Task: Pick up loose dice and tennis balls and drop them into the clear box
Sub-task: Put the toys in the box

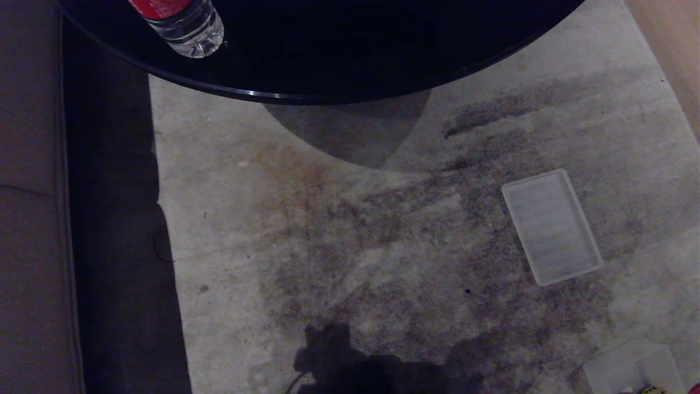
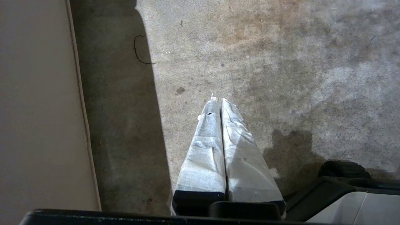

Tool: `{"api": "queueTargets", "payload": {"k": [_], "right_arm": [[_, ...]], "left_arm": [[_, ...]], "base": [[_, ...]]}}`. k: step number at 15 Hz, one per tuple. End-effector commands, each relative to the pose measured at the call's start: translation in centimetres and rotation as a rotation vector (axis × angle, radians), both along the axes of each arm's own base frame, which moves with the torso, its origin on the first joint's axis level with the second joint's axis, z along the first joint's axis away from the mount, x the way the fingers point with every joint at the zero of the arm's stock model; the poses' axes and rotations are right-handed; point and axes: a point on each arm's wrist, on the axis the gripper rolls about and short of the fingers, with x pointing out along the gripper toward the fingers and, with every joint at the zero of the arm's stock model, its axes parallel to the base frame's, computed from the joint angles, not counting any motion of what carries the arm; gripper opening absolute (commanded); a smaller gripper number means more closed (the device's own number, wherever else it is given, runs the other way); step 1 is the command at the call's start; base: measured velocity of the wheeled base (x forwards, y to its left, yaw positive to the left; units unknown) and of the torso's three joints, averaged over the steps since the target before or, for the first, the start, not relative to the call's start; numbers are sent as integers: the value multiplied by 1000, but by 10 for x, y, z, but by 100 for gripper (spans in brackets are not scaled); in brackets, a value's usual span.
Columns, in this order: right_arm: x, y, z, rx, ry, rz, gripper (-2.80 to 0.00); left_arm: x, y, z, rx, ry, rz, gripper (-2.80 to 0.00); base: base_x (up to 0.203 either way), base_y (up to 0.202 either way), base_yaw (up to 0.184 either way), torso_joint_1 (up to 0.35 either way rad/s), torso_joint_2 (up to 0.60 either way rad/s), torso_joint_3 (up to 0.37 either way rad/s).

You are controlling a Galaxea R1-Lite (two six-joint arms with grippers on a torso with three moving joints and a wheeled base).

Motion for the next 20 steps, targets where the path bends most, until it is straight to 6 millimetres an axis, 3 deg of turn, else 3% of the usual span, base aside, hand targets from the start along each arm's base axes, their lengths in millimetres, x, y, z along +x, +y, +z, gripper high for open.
{"api": "queueTargets", "payload": {"k": [1,12,20], "right_arm": [[0,0,0,1,2,2,-280],[0,0,0,1,2,0,-280],[0,0,0,1,2,0,-280]], "left_arm": [[0,0,0,-2,3,0,-280],[0,0,0,-14,2,4,-280],[0,0,0,-18,2,4,-280]], "base": [[0,0,0,0,0,0],[0,0,0,0,0,4],[0,0,0,3,2,184]]}}
